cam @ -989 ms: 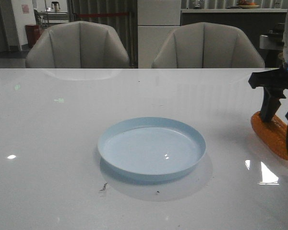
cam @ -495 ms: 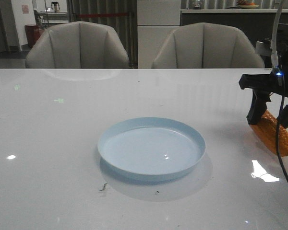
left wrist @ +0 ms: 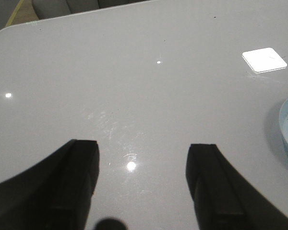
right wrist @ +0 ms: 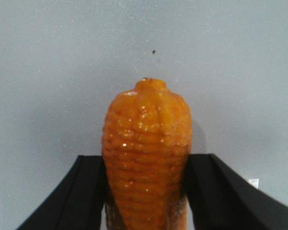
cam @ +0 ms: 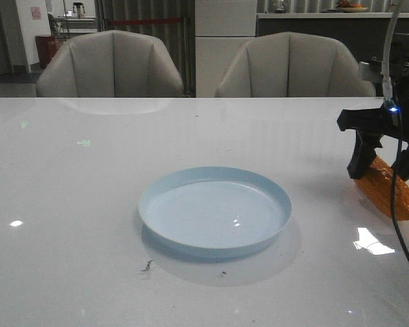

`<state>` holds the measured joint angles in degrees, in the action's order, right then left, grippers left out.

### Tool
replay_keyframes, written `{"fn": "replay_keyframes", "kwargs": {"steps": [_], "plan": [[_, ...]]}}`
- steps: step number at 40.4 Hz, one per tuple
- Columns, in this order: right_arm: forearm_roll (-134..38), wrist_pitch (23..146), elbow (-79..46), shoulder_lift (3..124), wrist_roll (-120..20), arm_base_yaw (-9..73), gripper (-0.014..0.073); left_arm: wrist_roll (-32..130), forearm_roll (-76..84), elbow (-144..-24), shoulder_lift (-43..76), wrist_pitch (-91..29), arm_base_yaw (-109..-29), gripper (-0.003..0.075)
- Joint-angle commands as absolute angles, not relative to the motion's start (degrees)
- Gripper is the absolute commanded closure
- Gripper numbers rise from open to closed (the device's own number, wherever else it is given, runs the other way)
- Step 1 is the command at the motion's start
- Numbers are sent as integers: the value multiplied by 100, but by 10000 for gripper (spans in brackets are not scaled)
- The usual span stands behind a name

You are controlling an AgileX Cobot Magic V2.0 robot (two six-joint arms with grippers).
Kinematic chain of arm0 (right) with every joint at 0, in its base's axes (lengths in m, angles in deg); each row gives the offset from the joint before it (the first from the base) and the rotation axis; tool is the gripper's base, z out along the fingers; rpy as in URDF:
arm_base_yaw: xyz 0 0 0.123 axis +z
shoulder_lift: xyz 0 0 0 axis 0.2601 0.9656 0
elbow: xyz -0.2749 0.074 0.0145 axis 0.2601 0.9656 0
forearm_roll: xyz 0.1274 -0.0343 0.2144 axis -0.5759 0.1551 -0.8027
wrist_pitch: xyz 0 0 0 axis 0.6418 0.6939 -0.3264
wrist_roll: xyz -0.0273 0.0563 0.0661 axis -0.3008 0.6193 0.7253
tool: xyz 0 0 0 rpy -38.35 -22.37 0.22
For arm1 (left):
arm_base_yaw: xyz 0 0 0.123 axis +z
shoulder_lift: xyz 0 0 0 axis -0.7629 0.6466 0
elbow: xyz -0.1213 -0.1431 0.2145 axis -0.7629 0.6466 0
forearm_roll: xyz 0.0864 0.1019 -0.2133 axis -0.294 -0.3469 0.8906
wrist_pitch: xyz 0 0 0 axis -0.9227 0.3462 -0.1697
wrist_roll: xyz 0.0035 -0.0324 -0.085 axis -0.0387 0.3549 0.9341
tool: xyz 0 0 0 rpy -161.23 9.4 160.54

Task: Place corn on plate with both arms
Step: 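Lower the right gripper over the orange corn cob and close on it, then lift the corn with the right gripper and carry it over the plate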

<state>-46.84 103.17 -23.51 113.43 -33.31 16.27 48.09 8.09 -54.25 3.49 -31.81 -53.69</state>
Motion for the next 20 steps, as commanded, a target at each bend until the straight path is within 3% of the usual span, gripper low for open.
{"fn": "replay_keyframes", "kwargs": {"steps": [1,10,20], "plan": [[-4643,10480,-2348,11338,-3421,1670,295,4807,897,-5590,341,-3514,-5421,260],[-4643,10692,-2528,11338,-3433,1674,305,4807,897,-5590,341,-3514,-5421,260],[-4643,11379,-3615,11248,-3638,1886,305,4807,897,-5590,341,-3514,-5421,260]]}}
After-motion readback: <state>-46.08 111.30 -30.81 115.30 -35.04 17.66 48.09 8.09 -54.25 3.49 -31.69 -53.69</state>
